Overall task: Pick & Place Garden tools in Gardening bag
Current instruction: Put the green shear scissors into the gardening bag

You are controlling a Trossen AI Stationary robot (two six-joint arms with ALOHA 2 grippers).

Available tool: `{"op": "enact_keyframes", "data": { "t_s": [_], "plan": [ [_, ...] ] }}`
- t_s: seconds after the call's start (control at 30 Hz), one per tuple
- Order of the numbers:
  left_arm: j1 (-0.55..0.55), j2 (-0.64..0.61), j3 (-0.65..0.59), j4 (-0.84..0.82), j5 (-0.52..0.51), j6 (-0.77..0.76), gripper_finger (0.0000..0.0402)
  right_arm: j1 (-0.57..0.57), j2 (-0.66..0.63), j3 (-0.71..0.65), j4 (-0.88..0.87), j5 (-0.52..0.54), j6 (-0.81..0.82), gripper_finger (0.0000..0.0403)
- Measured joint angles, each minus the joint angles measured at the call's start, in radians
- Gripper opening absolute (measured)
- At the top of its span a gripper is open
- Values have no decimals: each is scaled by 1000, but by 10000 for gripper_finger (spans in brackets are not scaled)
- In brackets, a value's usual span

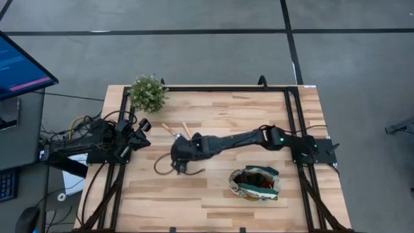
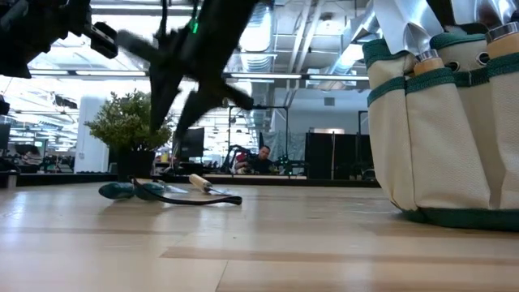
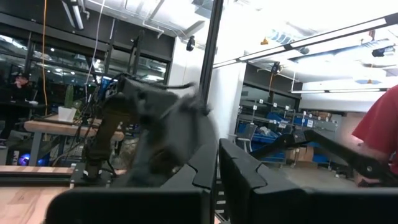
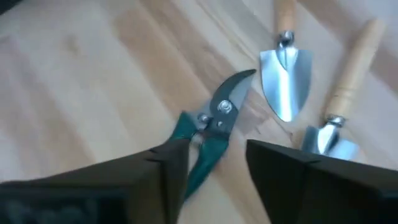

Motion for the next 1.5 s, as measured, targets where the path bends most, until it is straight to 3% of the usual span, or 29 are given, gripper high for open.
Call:
{"op": "enact_keyframes", "data": {
  "t_s": [0.2, 0.47, 0.67, 0.9, 1.0, 1.13, 1.4, 1.5],
  "plan": [
    [0, 0, 0, 0, 0, 0, 17, -27, 82, -4, 66, -50, 104, 223],
    [0, 0, 0, 0, 0, 0, 17, -37, 84, -2, 74, 30, 79, 206],
    [0, 0, 0, 0, 0, 0, 17, -57, 110, -5, 87, -46, 71, 196],
    [0, 0, 0, 0, 0, 0, 17, -60, 142, -1, 115, -139, 112, 235],
    [0, 0, 0, 0, 0, 0, 17, -54, 143, -1, 109, -116, 118, 236],
    [0, 0, 0, 0, 0, 0, 17, -52, 138, -2, 81, -105, 93, 195],
    [0, 0, 0, 0, 0, 0, 17, -45, 141, -1, 56, -218, 72, 42],
    [0, 0, 0, 0, 0, 0, 17, -37, 140, -1, 48, -220, 67, 33]
  ]
}}
